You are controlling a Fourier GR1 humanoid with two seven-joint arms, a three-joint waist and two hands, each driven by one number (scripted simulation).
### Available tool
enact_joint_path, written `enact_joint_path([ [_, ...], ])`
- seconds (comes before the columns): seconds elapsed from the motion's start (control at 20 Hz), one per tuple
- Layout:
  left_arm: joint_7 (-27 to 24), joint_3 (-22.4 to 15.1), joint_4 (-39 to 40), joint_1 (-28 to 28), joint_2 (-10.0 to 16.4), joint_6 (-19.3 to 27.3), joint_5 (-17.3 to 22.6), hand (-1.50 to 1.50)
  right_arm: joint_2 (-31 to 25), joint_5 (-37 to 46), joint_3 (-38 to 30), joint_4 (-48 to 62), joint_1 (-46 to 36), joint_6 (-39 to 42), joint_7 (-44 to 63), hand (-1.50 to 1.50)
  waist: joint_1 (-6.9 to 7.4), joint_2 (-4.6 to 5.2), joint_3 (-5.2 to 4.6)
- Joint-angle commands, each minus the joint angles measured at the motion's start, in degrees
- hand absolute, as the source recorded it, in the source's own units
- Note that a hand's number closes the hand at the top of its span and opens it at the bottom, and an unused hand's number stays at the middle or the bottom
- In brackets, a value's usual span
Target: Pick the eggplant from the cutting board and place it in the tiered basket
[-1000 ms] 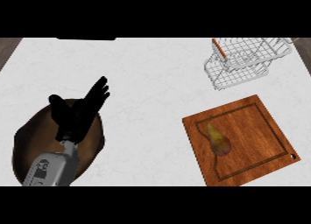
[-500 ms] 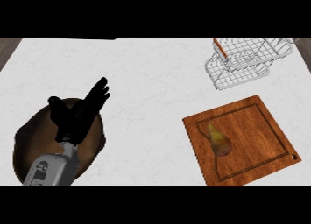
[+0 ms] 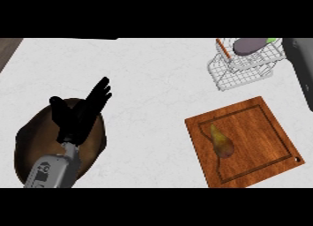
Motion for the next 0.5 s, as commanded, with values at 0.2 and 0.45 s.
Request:
enact_joint_path([
  [0.2, -4.69, 2.19, 7.94, -3.02, -0.14, -1.21, -0.04, 0.00, 3.85, -1.68, -3.82, 2.80, -5.79, -7.73, -6.89, -1.50, -0.71, 0.18, -0.07],
  [0.45, -4.25, 0.63, 2.78, 1.22, 0.33, -1.97, -0.38, 0.00, 1.04, -3.28, -8.06, 5.67, -3.70, -15.32, -8.06, -1.50, -0.45, -0.07, -0.03],
])
